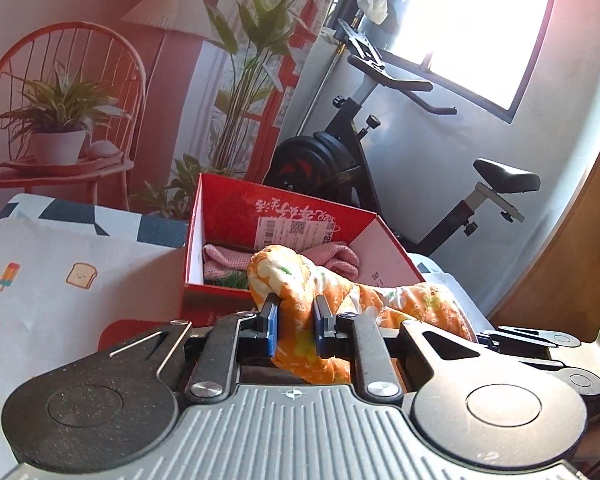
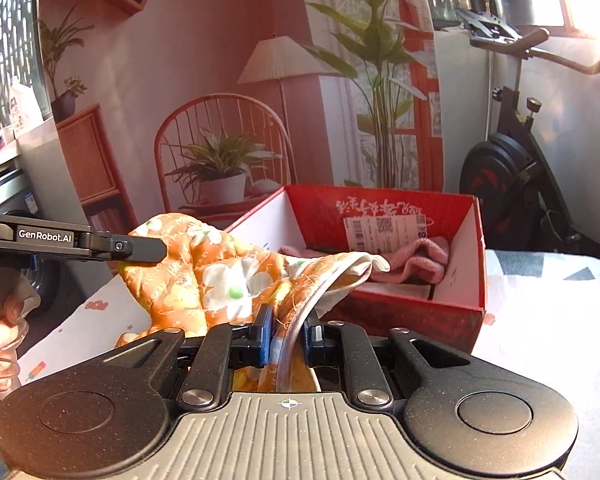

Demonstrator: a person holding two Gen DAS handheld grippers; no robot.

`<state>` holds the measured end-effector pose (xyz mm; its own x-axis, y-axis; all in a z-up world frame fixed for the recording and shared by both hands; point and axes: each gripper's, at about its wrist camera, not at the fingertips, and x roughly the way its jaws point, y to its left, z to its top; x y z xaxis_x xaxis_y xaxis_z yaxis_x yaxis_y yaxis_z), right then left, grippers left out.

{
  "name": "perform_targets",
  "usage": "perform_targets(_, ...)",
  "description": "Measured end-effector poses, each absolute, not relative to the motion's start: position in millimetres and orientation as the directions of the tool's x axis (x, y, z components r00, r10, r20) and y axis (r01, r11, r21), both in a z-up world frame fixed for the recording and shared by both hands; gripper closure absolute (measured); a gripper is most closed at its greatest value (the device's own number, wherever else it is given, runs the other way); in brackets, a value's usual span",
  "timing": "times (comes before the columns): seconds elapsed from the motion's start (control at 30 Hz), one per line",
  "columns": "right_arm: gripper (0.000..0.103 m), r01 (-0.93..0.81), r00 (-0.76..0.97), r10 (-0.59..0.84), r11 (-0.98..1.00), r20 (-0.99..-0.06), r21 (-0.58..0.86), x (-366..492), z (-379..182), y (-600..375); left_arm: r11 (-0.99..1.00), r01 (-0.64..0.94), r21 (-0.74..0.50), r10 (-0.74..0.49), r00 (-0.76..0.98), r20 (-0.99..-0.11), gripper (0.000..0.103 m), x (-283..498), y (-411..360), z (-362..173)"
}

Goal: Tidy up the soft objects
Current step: 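Lift the orange floral cloth with both grippers and carry it over the box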

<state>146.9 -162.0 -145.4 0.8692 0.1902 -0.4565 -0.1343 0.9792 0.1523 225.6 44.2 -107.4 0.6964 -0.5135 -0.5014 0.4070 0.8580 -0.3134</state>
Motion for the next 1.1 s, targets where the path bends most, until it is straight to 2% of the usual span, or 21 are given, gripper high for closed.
perform_targets(0.53, 0.090, -0.100, 0.906, 0.091, 0.995, -0.414, 0.000, 191.0, -96.4, -189.7, 0.848, 0.412, -0.334, -0.530, 0.694, -0.487, 0.085, 268.3, 18.0, -98.6)
perform_targets(0.9, 0.090, -0.073, 0.903, 0.052, 0.997, -0.427, -0.033, 228.7, -100.3, -201.2, 0.846, 0.379, -0.374, -0.529, 0.683, -0.503, 0.085, 296.9, 10.8, -107.5)
perform_targets(1.1, 0.090, -0.052, 0.904, 0.022, 0.997, -0.427, -0.059, 252.0, -109.6, -206.5, 0.860, 0.376, -0.345, -0.507, 0.700, -0.503, 0.085, 308.5, 1.4, -111.4)
